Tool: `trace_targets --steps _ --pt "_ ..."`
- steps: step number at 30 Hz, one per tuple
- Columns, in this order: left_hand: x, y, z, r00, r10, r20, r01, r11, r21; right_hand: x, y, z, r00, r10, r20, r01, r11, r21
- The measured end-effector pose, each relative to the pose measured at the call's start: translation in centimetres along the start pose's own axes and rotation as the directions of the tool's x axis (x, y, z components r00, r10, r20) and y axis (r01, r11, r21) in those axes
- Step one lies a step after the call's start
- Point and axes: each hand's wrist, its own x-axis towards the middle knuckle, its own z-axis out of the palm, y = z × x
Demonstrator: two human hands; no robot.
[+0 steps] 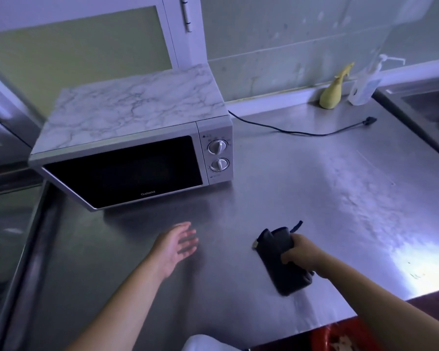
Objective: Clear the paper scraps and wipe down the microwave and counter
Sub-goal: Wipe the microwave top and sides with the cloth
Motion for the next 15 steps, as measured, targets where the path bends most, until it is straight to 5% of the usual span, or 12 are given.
trace_targets --steps 7,12,15 --pt "0.8 4.5 -3.3 0.954 0.111 -0.278 -0.155 0.977 -0.144 1.8 -2.1 -1.8 0.989 -0.097 -0.108 0.046 0.916 -0.398" --pt "0.7 10.9 -5.2 0.913 0.187 -0.363 -0.260 0.951 -0.165 2.9 -7.8 -5.0 0.937 -0.204 -0.284 0.112 0.945 -0.308" --pt "0.7 14.5 -5.4 0.883 0.221 -0.415 -0.311 0.936 -0.164 3.3 -13.5 -7.1 0.810 -0.370 -0.455 0.322 0.929 -0.182"
